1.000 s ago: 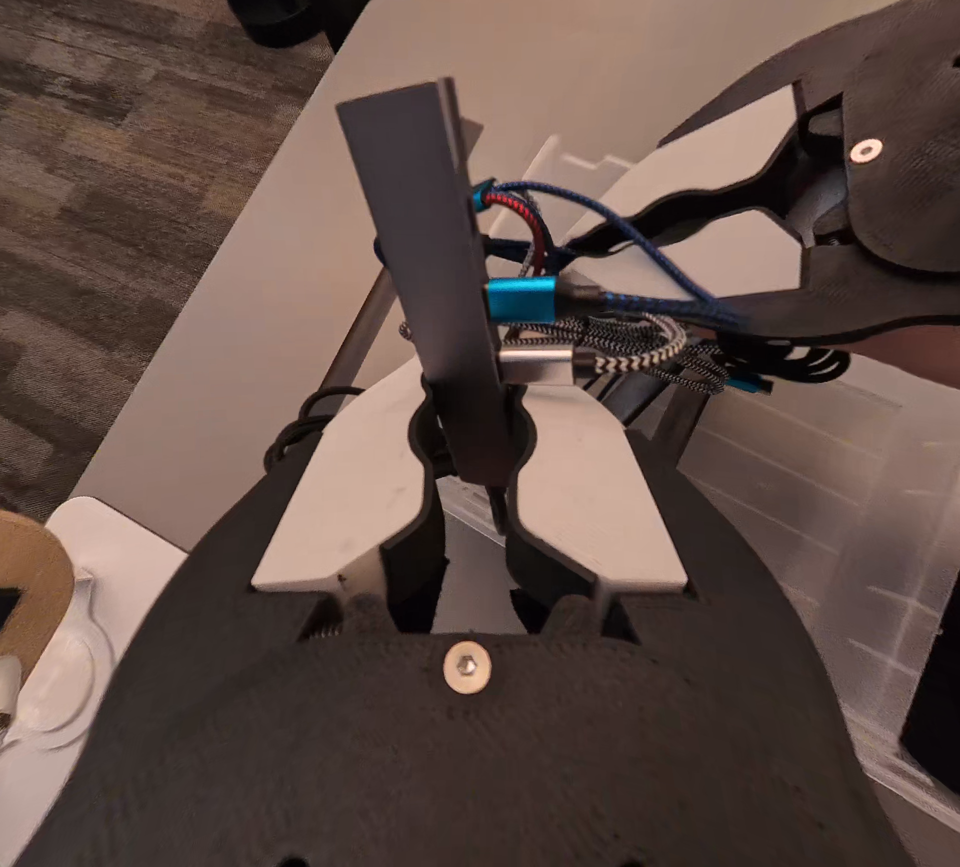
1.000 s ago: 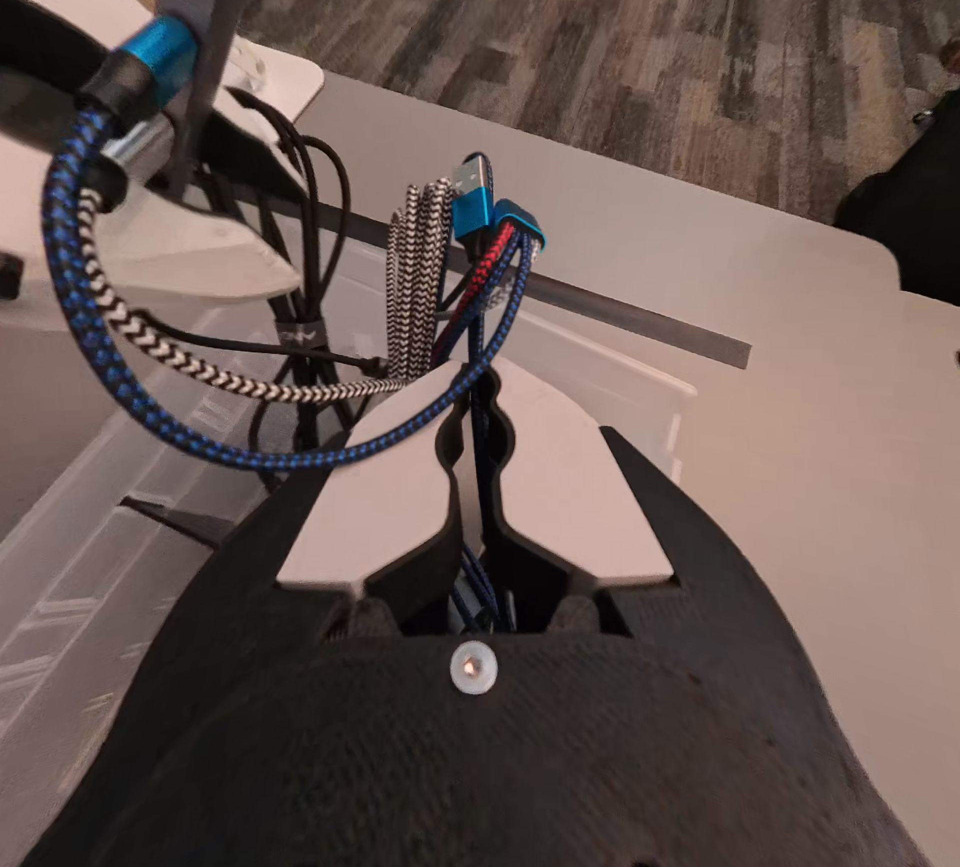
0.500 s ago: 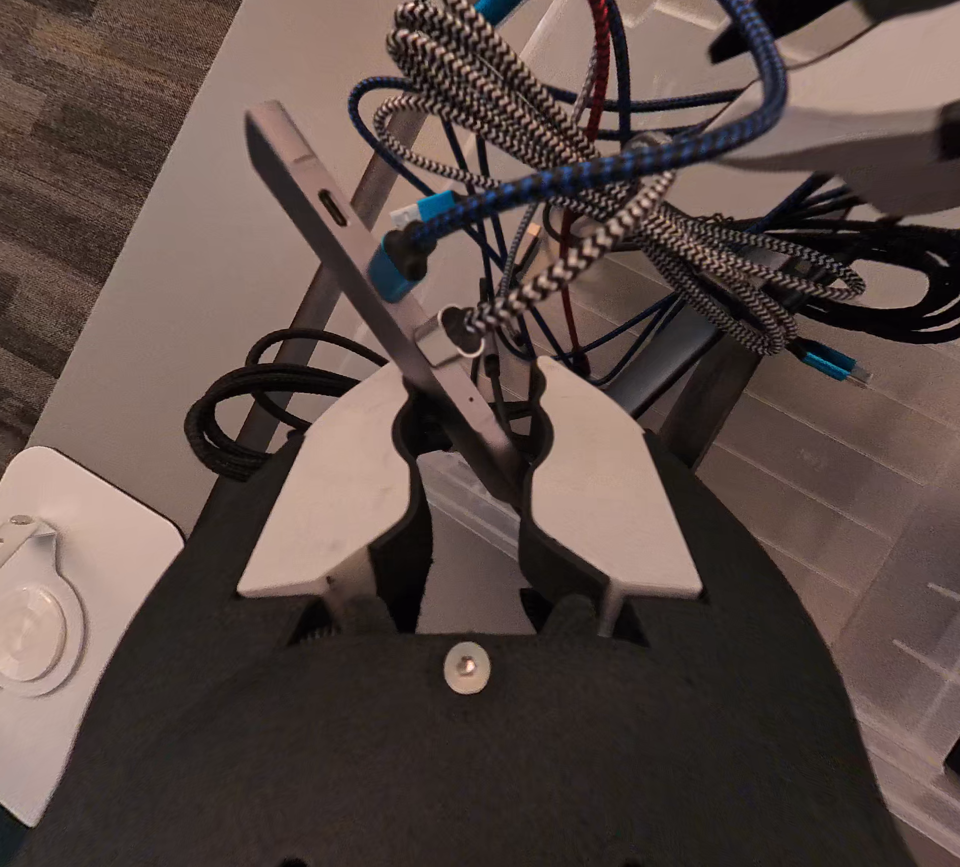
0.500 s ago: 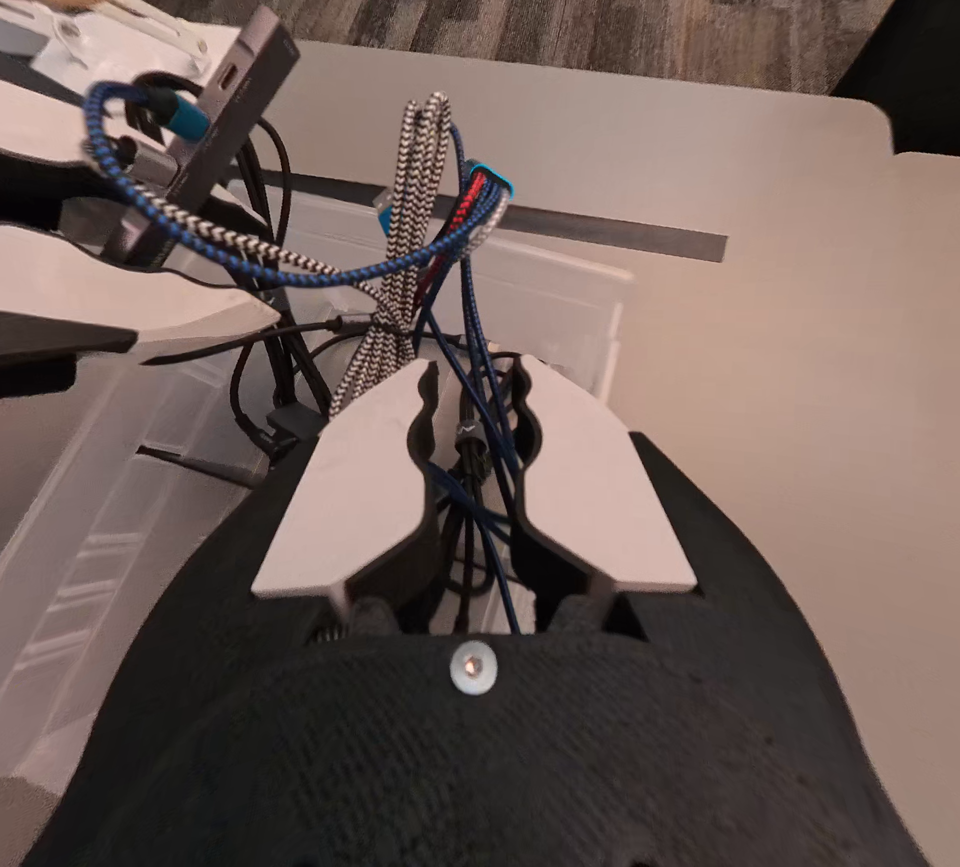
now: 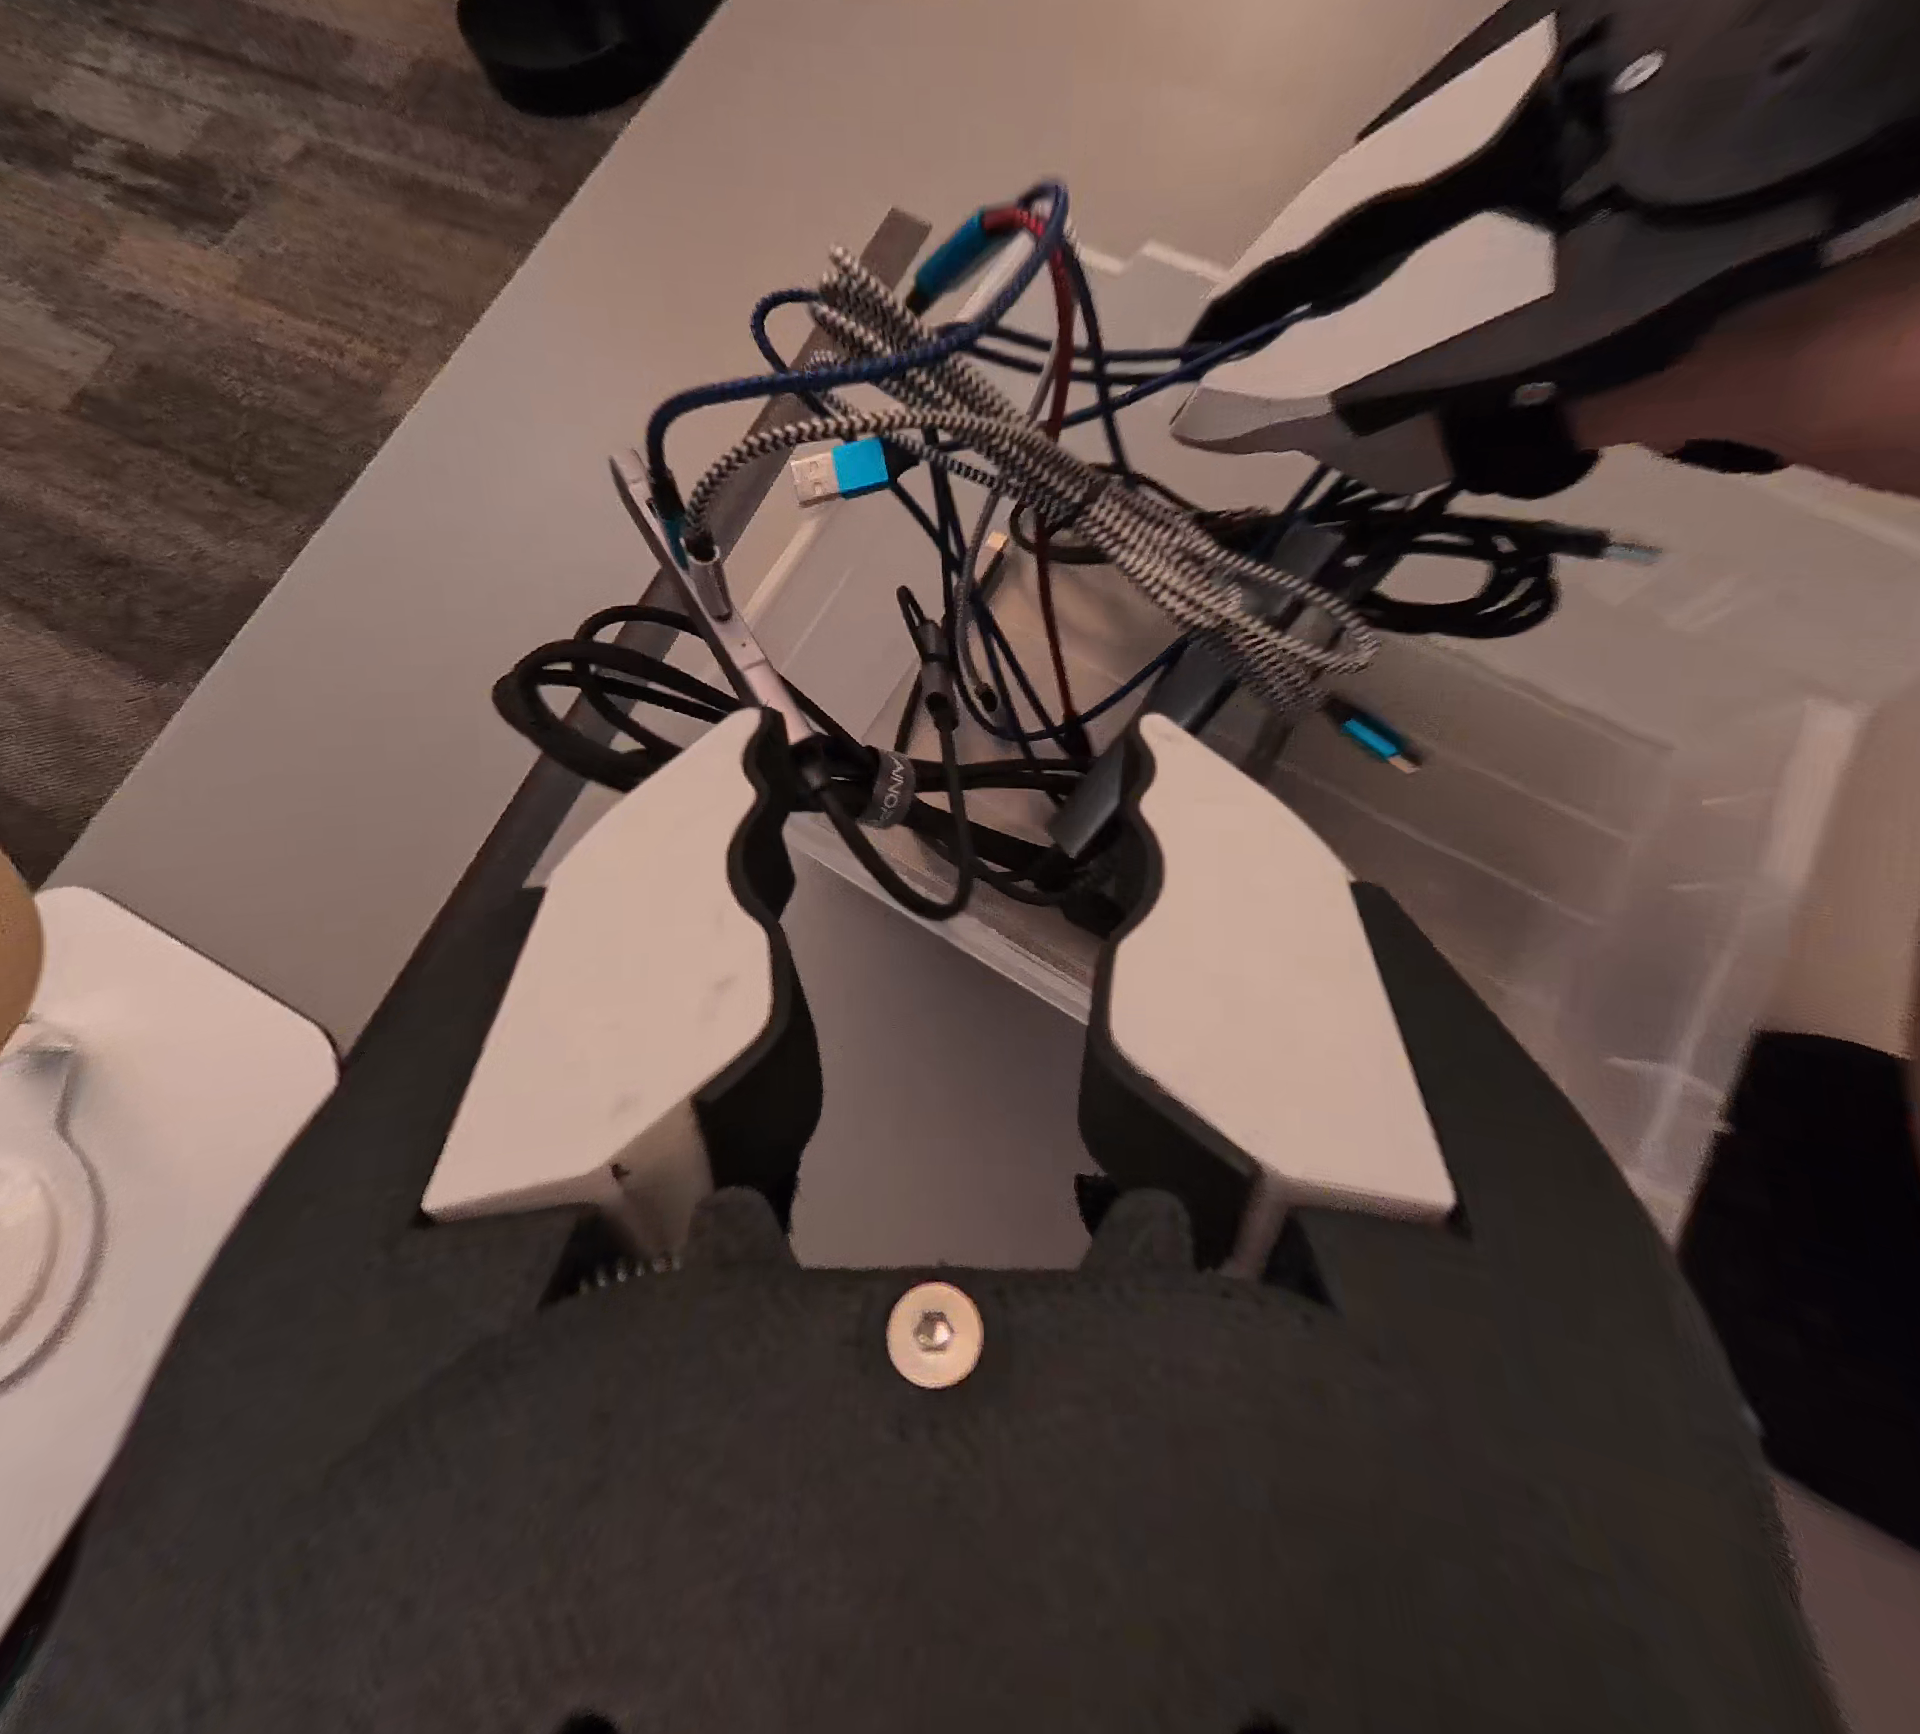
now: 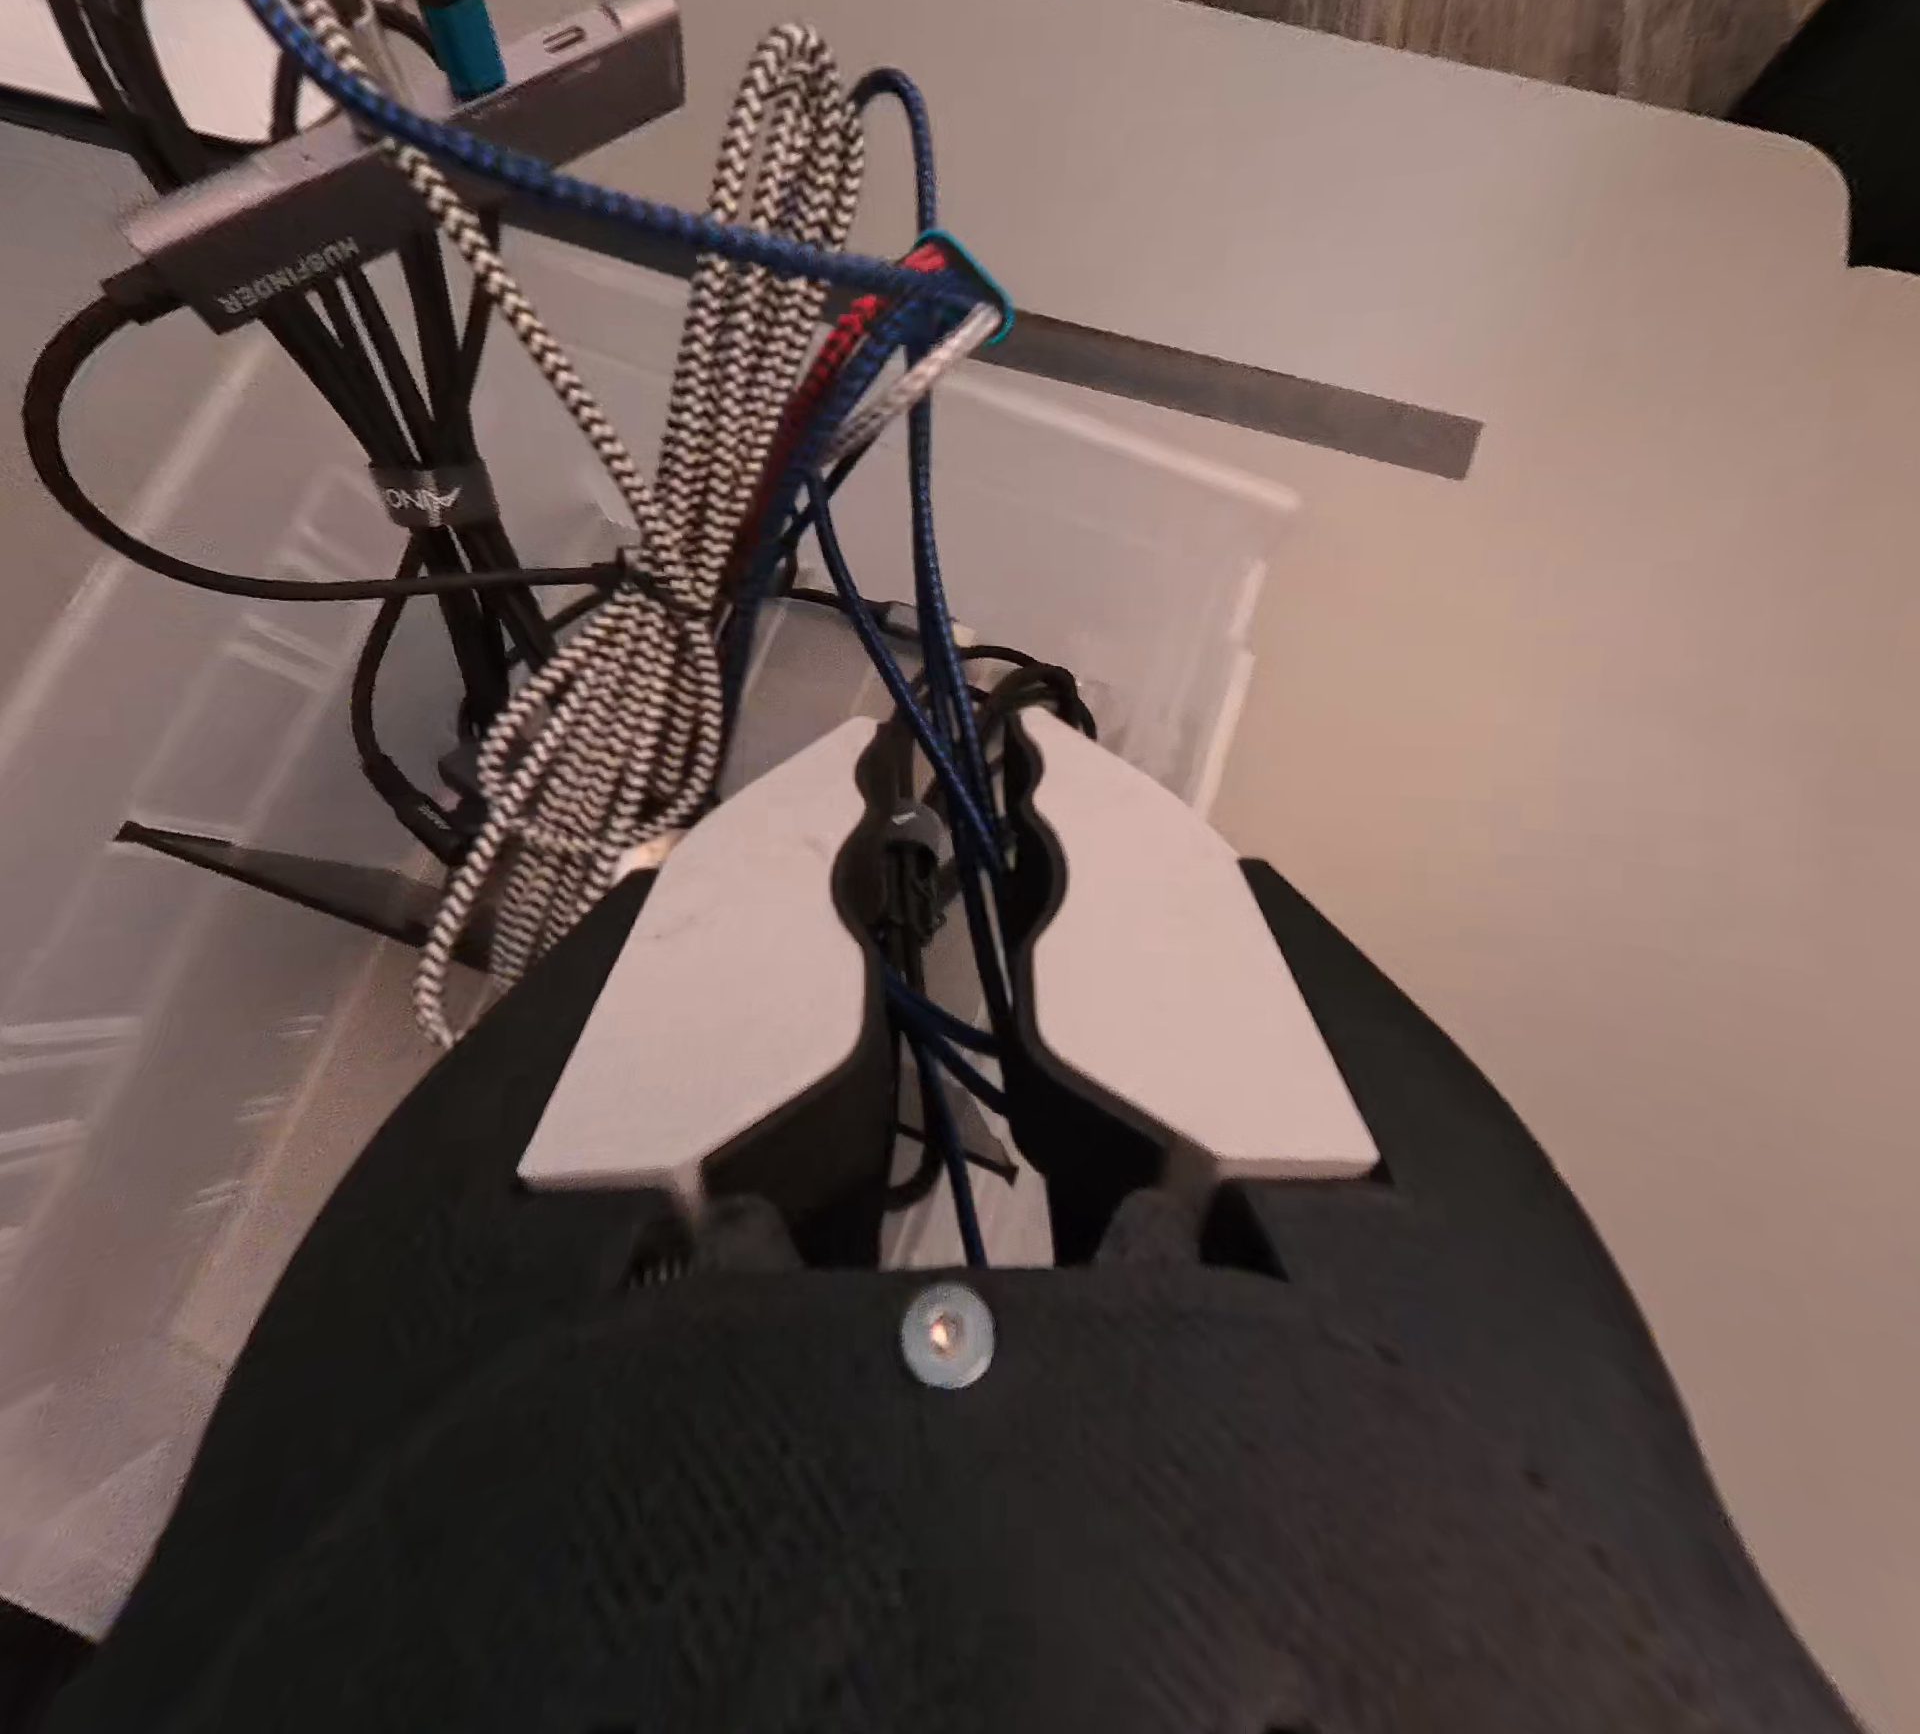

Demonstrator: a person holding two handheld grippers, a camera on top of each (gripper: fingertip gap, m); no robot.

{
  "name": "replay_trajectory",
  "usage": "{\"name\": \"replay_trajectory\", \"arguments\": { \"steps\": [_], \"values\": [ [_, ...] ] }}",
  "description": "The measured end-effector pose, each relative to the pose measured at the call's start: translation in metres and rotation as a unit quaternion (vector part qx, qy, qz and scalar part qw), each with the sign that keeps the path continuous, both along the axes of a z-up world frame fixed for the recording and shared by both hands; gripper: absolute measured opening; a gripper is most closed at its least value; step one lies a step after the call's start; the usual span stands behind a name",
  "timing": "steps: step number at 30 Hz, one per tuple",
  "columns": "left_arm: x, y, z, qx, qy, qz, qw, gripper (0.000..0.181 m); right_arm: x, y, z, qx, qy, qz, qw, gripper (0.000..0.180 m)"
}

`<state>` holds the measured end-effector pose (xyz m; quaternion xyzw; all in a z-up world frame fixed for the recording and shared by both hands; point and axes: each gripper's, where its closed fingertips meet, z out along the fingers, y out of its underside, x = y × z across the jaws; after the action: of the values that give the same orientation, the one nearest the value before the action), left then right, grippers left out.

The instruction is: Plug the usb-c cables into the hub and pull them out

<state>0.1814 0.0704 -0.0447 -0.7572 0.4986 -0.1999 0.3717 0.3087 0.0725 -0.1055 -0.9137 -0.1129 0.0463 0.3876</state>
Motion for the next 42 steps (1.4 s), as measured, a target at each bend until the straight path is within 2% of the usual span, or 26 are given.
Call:
{"name": "replay_trajectory", "arguments": {
  "steps": [4, 7, 9, 11, 13, 15, 19, 24, 27, 29, 31, 34, 36, 38, 42],
  "values": [
    [-0.033, -0.011, 0.026, 0.026, -0.056, 0.014, 0.998, 0.060, 0.004, -0.008, 0.035, 0.063, 0.039, -0.007, 0.997, 0.022],
    [-0.083, 0.001, 0.042, 0.150, -0.031, 0.075, 0.985, 0.061, 0.007, -0.018, 0.068, 0.127, 0.029, -0.009, 0.991, 0.036],
    [-0.132, 0.014, 0.057, 0.277, 0.030, 0.143, 0.950, 0.062, 0.007, -0.024, 0.086, 0.161, 0.015, -0.006, 0.987, 0.050],
    [-0.181, 0.020, 0.076, 0.376, 0.096, 0.208, 0.898, 0.065, 0.012, -0.028, 0.100, 0.182, -0.012, -0.027, 0.983, 0.063],
    [-0.220, 0.016, 0.090, 0.416, 0.125, 0.252, 0.865, 0.067, 0.016, -0.032, 0.112, 0.193, -0.043, -0.052, 0.979, 0.071],
    [-0.254, 0.011, 0.097, 0.416, 0.126, 0.285, 0.854, 0.070, 0.016, -0.033, 0.124, 0.210, -0.065, -0.073, 0.973, 0.079],
    [-0.326, 0.005, 0.105, 0.399, 0.128, 0.357, 0.835, 0.077, 0.013, -0.031, 0.135, 0.217, -0.086, -0.110, 0.966, 0.081],
    [-0.413, -0.003, 0.106, 0.382, 0.105, 0.430, 0.811, 0.079, 0.027, -0.031, 0.126, 0.178, -0.111, -0.176, 0.962, 0.089],
    [-0.445, 0.001, 0.102, 0.361, 0.092, 0.452, 0.810, 0.081, 0.027, -0.033, 0.121, 0.161, -0.115, -0.190, 0.962, 0.090],
    [-0.464, 0.003, 0.100, 0.328, 0.089, 0.466, 0.817, 0.085, 0.024, -0.038, 0.104, 0.114, -0.091, -0.194, 0.970, 0.090],
    [-0.482, 0.001, 0.092, 0.255, 0.052, 0.470, 0.843, 0.084, 0.019, -0.051, 0.074, 0.025, -0.044, -0.185, 0.981, 0.087],
    [-0.526, -0.015, 0.064, 0.088, 0.015, 0.480, 0.873, 0.084, 0.023, -0.077, 0.034, -0.083, -0.013, -0.180, 0.980, 0.087],
    [-0.563, -0.031, 0.045, 0.006, 0.011, 0.494, 0.869, 0.081, 0.027, -0.098, 0.012, -0.140, -0.010, -0.174, 0.975, 0.087],
    [-0.598, -0.044, 0.036, -0.028, -0.003, 0.511, 0.859, 0.067, 0.026, -0.115, -0.003, -0.178, 0.004, -0.160, 0.971, 0.083],
    [-0.632, -0.076, 0.005, -0.132, -0.026, 0.523, 0.842, 0.066, 0.022, -0.133, -0.025, -0.228, 0.033, -0.138, 0.963, 0.075]
  ]
}}
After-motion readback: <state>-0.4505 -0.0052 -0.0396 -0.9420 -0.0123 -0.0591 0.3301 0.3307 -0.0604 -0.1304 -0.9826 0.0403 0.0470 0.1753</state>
